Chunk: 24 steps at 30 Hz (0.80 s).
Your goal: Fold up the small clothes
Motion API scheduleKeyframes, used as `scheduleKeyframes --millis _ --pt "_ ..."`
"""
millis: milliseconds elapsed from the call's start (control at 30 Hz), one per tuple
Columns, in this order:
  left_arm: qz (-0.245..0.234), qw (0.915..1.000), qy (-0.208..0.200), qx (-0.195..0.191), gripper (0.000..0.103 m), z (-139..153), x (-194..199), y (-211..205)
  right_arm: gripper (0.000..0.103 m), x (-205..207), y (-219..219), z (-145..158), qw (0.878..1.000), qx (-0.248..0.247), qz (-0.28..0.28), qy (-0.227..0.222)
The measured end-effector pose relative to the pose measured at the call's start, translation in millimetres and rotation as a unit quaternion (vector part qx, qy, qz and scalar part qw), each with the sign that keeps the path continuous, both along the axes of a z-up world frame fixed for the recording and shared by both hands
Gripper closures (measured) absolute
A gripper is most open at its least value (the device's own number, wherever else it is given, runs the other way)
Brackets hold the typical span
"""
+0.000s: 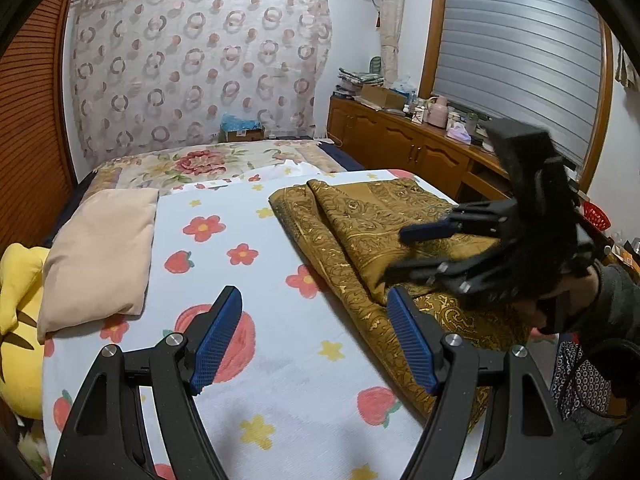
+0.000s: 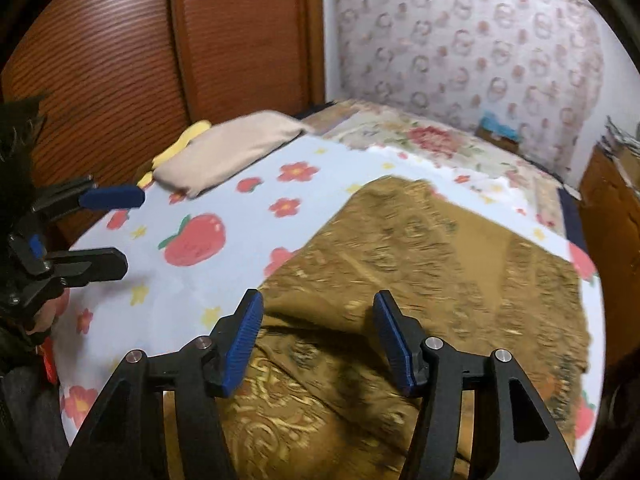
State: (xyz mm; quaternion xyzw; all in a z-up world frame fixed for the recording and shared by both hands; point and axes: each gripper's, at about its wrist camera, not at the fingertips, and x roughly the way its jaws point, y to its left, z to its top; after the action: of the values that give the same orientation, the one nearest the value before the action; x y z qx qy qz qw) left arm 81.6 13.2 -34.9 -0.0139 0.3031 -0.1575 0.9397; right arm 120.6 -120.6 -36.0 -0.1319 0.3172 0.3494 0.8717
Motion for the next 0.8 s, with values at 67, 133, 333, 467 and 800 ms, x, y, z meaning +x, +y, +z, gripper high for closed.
scheduleKeyframes --millis 67,133,333,467,800 --pt "0.0 1.0 0.001 -0.001 0.027 -1 -1 0 0.043 9 9 -7 1.0 -0.015 0.008 0.011" --pt "-0.001 1.0 0.002 -0.002 0.027 -2 -1 0 0.043 20 20 -18 0.999 -0.039 0.011 0.022" --pt "-0.004 1.0 0.005 -0.003 0.027 -5 -1 -2 0.059 35 27 -30 0.998 -0.056 0.015 0.037" --pt "-0.007 0.9999 0.007 -0.001 0.027 -6 0 -5 0.094 30 16 -18 0.998 -0.056 0.016 0.029" --pt "-0.01 0.9999 0.01 0.0 0.027 -9 2 -9 0.095 80 -61 59 0.991 -0.071 -0.09 -0.074"
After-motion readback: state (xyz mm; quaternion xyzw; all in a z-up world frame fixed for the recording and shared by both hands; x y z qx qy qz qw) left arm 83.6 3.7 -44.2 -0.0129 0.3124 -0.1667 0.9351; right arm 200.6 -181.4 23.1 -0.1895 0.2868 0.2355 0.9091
